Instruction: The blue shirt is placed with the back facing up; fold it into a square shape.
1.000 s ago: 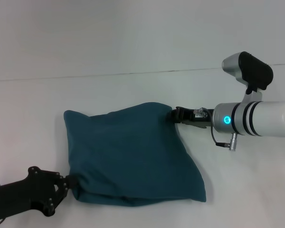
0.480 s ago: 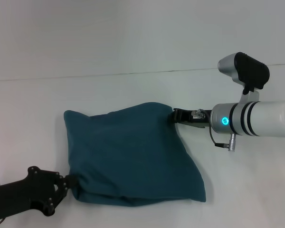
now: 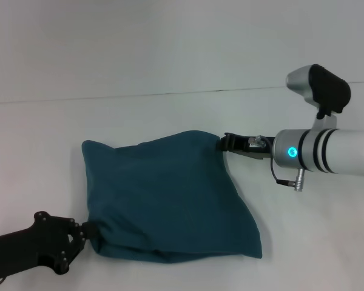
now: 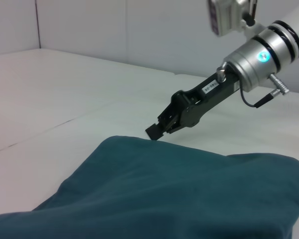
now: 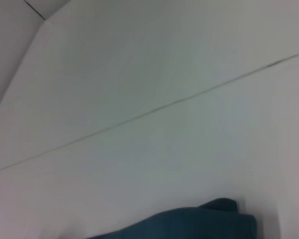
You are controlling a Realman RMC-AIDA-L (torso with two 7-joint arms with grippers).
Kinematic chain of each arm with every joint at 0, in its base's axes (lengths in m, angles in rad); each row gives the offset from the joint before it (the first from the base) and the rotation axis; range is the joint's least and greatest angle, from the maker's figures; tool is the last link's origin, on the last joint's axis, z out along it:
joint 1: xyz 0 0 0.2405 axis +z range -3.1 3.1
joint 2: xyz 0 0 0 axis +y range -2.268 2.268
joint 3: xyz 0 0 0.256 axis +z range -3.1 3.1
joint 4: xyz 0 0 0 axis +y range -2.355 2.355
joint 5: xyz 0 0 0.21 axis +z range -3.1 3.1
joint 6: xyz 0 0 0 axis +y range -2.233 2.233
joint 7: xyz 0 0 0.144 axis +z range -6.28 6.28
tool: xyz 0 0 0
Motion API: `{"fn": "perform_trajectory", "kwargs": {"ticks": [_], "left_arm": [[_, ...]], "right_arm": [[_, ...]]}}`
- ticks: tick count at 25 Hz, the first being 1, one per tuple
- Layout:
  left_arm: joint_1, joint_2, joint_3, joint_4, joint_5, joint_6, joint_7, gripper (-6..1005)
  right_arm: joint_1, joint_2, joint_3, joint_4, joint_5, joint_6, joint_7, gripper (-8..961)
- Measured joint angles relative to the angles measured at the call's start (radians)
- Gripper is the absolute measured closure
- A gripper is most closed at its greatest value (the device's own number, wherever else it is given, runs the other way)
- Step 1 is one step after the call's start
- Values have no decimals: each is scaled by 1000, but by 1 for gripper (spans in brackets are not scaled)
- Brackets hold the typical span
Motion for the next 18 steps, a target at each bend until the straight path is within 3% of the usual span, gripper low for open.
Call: {"fn": "perform_trajectory", "kwargs": {"ticks": [6, 13, 18], "left_arm": [[6, 0, -27, 7, -3, 10, -26, 890], [30, 0, -48, 60, 4, 15, -94, 797], [25, 5, -155, 77, -49, 125, -116, 704]], "right_arm": [[-53, -4, 2, -50, 74, -59, -103, 932], [-101, -6, 2, -126, 85, -104, -127, 717], [-133, -10, 13, -181, 117, -182, -226, 549]]}}
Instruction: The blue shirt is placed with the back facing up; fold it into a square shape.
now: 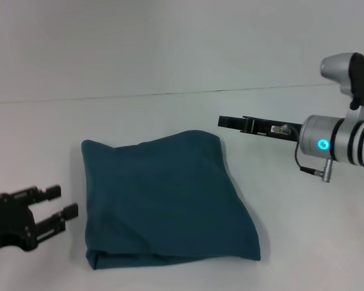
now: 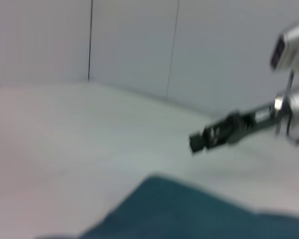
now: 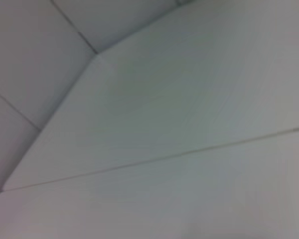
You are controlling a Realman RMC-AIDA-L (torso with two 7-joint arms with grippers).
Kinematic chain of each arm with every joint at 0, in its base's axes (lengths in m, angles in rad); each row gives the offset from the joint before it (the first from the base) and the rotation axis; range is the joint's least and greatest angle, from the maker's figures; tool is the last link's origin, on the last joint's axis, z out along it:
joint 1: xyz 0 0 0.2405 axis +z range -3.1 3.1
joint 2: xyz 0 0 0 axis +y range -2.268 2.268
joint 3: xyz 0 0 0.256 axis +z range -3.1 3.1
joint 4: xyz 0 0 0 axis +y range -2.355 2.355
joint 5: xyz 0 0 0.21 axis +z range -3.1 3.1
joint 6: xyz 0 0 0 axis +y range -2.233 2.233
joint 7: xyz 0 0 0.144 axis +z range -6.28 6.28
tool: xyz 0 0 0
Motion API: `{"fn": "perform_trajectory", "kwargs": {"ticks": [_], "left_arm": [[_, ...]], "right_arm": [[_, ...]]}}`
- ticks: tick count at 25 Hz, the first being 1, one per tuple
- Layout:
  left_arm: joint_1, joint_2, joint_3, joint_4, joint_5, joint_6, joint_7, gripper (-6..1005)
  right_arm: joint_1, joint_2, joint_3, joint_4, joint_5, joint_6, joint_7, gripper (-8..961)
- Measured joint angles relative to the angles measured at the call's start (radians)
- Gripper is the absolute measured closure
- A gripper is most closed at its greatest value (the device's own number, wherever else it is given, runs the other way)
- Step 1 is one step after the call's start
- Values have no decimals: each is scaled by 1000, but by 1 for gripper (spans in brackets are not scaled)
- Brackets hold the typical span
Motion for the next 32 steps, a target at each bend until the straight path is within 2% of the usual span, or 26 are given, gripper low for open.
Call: {"fn": "perform_trajectory", "kwargs": {"ticks": [3, 7, 12, 18, 28, 32], "left_arm": [[-14, 8, -40, -14, -35, 57, -29, 604], [-26, 16, -47, -44, -83, 94, -65, 440], [-32, -1, -36, -56, -128, 144, -63, 234], [-54, 2, -12, -90, -123, 162, -102, 127], [-75, 9, 50, -111, -95, 152, -168, 135], [-74, 7, 53, -111, -81, 147, -169, 134]], "right_arm": [[-22, -8, 10, -22, 28, -70, -87, 485], [-45, -15, 33, -39, 33, -149, -190, 401], [-80, -28, 52, -47, 34, -277, -352, 169], [-130, -20, 61, -76, 34, -429, -534, 26], [-125, -39, 41, -81, -5, -567, -561, 38], [-117, -40, 28, -81, -35, -594, -564, 38]]}}
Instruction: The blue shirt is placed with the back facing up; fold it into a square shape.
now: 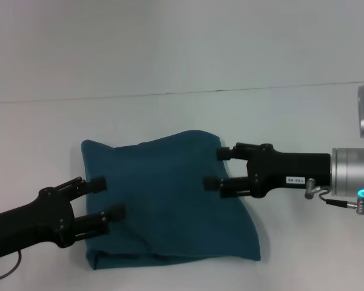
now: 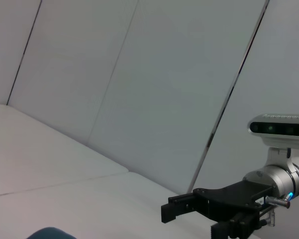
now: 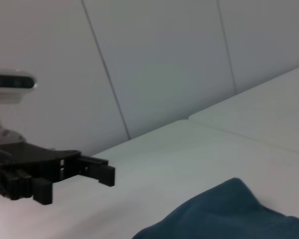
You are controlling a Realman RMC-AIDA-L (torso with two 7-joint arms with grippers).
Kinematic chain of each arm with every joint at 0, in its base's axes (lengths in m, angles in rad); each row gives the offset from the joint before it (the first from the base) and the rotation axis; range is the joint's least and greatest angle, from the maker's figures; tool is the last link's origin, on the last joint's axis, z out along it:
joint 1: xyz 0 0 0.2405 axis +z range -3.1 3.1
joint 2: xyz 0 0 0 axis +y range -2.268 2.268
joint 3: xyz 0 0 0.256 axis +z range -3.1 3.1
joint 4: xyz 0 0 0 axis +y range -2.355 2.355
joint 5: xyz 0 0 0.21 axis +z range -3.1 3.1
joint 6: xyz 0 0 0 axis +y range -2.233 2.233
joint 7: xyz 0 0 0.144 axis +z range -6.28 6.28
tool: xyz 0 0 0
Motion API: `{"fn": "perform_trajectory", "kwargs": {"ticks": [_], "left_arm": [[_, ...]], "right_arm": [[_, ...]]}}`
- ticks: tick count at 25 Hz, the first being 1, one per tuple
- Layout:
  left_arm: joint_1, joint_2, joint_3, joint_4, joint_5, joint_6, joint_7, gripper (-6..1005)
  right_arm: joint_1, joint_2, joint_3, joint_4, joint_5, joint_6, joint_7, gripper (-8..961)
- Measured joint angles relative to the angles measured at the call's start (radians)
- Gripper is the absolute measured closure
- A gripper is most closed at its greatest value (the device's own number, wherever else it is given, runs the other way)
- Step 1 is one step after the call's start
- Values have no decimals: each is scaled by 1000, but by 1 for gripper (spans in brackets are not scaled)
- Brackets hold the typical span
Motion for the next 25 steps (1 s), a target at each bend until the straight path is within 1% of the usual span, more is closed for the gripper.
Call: {"fn": "perform_trajectory", "kwargs": {"ticks": [5, 17, 20, 25], "left_arm": [[-2, 0, 4, -18, 17, -13, 0, 129], [-3, 2, 24, -21, 36, -4, -17, 131], [-1, 2, 24, -20, 37, 0, -18, 132], [1, 2, 24, -20, 40, 4, -27, 134]], "right_arm": [[11, 0, -33, 0, -18, -4, -1, 38], [15, 6, -38, 10, -33, -19, 6, 38], [13, 9, -46, 10, -33, -20, 6, 38], [12, 8, -67, 12, -32, -22, 20, 38]]}}
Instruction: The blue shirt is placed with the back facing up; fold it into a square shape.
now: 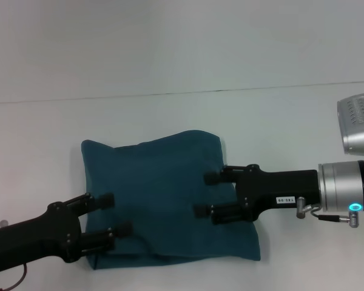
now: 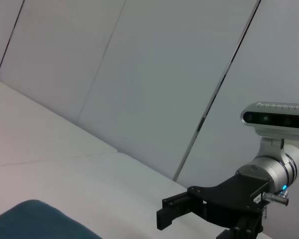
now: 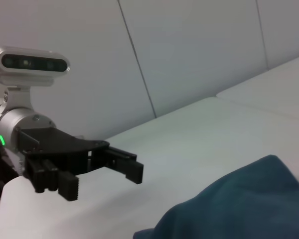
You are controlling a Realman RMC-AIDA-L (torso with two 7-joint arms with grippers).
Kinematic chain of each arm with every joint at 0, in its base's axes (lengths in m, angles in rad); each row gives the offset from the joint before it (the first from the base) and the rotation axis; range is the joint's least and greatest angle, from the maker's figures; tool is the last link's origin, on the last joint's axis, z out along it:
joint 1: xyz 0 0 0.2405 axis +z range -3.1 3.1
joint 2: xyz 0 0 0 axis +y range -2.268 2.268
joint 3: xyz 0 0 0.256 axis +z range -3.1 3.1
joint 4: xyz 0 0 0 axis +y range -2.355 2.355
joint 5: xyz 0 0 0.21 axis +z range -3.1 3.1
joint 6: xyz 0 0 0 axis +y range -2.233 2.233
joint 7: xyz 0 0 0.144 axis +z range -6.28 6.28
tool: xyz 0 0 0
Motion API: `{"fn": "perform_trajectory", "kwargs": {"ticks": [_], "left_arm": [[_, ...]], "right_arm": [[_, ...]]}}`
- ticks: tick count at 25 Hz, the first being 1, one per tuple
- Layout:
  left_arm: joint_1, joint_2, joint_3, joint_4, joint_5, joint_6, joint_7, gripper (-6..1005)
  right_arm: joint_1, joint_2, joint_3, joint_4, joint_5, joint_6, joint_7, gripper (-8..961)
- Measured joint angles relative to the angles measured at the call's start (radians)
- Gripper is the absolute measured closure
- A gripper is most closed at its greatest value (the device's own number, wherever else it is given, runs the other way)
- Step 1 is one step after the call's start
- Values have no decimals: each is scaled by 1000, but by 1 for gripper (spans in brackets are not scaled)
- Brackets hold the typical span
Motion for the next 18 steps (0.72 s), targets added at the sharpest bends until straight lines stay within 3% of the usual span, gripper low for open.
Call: {"fn": "perform_trajectory", "kwargs": {"ticks": [18], "left_arm": [[-12, 4, -1, 3, 13, 3, -17, 136]], "right_arm": [[14, -9, -47, -4, -23, 3, 65, 38]]}}
